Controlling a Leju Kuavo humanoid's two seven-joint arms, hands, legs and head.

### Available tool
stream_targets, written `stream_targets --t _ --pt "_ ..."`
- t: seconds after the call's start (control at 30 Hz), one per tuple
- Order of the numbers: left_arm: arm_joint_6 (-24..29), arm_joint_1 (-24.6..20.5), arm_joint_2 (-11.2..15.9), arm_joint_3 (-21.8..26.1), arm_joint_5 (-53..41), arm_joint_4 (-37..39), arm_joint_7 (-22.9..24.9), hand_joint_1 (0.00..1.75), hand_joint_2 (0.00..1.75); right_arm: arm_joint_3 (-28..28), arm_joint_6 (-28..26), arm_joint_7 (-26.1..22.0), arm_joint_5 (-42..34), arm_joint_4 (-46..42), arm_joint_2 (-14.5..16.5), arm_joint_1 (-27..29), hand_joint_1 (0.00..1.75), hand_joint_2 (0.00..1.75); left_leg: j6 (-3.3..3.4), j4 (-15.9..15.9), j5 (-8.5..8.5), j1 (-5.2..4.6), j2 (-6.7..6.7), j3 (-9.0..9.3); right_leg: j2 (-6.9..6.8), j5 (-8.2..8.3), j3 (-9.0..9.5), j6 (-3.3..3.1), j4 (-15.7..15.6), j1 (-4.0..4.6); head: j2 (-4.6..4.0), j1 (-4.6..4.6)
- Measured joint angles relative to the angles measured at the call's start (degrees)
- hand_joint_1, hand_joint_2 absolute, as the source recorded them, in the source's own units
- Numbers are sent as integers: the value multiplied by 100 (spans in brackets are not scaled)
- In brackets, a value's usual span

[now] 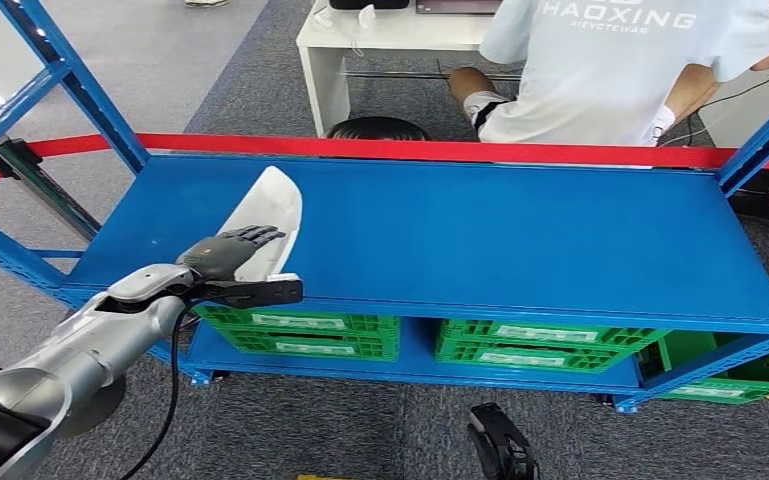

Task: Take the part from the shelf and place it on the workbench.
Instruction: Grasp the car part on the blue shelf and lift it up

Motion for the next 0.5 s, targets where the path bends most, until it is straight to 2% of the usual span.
stream_targets --t 0.07,0.5 --pt "1 3 0 -19 -6 8 0 175 175 0 -7 -3 -1 0 0 -1 0 0 2 0 1 -1 0 -1 -2 0 0 0 0 -1 1 0" --pt "55 3 2 -59 25 29 4 175 175 0 -71 -58 -33 0 -3 -9 0 0 7 0 3 -9 -1 -1 -3 5 1 7 0 -7 0 -1"
